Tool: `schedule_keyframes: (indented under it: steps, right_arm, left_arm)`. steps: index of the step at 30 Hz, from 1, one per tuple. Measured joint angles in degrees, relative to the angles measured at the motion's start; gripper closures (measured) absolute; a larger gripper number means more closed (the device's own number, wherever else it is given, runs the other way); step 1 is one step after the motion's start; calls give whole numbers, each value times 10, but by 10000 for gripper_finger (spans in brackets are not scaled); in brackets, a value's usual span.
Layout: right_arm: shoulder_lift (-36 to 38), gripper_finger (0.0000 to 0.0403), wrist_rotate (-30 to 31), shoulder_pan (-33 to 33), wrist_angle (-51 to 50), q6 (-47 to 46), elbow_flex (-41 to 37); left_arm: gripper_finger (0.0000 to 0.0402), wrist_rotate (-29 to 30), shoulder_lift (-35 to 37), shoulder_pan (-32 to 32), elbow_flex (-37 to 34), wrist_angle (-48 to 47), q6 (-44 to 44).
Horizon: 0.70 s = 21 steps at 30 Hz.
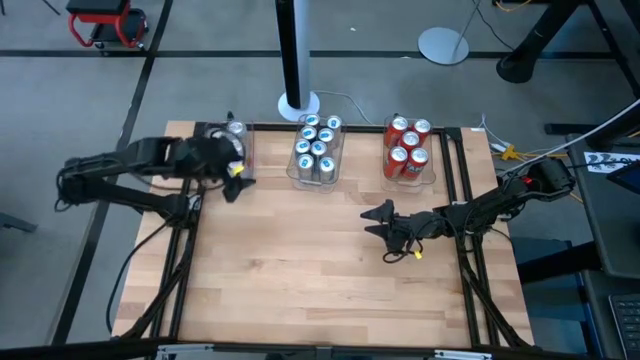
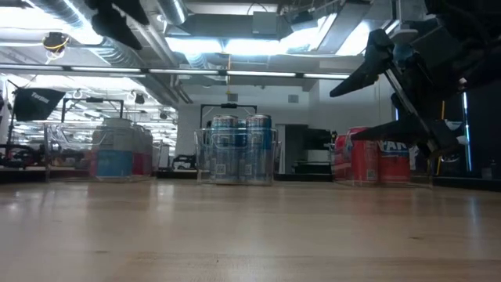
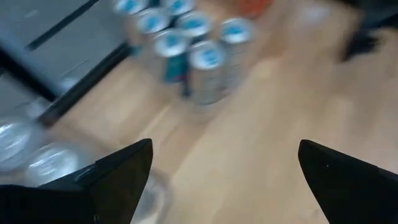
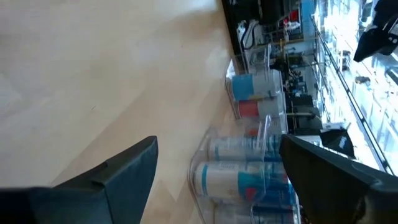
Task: Sort soda cans
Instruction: Return to Home Position
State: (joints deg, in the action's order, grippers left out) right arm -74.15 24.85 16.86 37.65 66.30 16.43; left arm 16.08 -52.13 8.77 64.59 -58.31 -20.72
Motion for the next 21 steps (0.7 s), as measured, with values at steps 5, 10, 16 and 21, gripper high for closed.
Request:
schedule_keyframes:
  steps: [5,10,16,21]
  right_arm:
    - [0,68,-29,0,3,0,0]
    - [0,68,-81,0,3,-12,0]
    - [-3,68,-118,0,0,-71,3]
    - [-3,68,-129,0,18,-93,6]
  left_arm:
    - [12,0,41,-75,-51,69,-64]
    - [12,5,36,-84,-82,85,-111]
    - [28,6,19,-104,-148,211,-31]
    - [103,7,24,-125,-239,345,41]
